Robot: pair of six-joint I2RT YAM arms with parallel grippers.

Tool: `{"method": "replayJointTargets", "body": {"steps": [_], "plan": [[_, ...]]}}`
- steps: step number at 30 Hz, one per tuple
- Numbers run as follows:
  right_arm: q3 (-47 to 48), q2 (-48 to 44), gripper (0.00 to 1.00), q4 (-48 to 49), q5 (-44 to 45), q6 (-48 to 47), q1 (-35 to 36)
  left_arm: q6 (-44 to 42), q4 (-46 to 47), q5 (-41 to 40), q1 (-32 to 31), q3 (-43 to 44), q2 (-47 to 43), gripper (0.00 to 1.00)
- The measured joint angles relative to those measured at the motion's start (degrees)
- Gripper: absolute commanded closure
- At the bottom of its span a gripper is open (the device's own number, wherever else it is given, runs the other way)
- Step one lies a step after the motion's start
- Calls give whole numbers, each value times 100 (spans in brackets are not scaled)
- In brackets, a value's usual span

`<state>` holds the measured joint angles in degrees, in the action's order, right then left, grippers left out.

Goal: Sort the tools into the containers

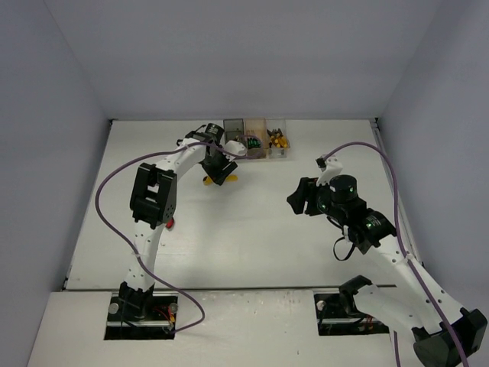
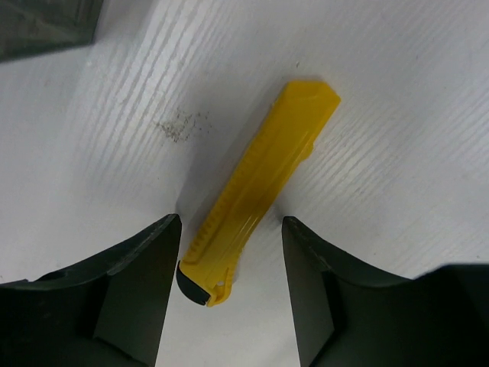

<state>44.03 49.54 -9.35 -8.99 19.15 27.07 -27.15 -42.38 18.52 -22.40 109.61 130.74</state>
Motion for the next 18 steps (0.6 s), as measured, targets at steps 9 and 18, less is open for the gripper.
{"method": "replayJointTargets", "body": {"steps": [9,18], "plan": [[0,97,45,-104,27,-35,0,37,-86,123,61,-218,-77,88],[0,83,45,-120,107,-32,0,395,-197,373,62,-264,-155,100]]}}
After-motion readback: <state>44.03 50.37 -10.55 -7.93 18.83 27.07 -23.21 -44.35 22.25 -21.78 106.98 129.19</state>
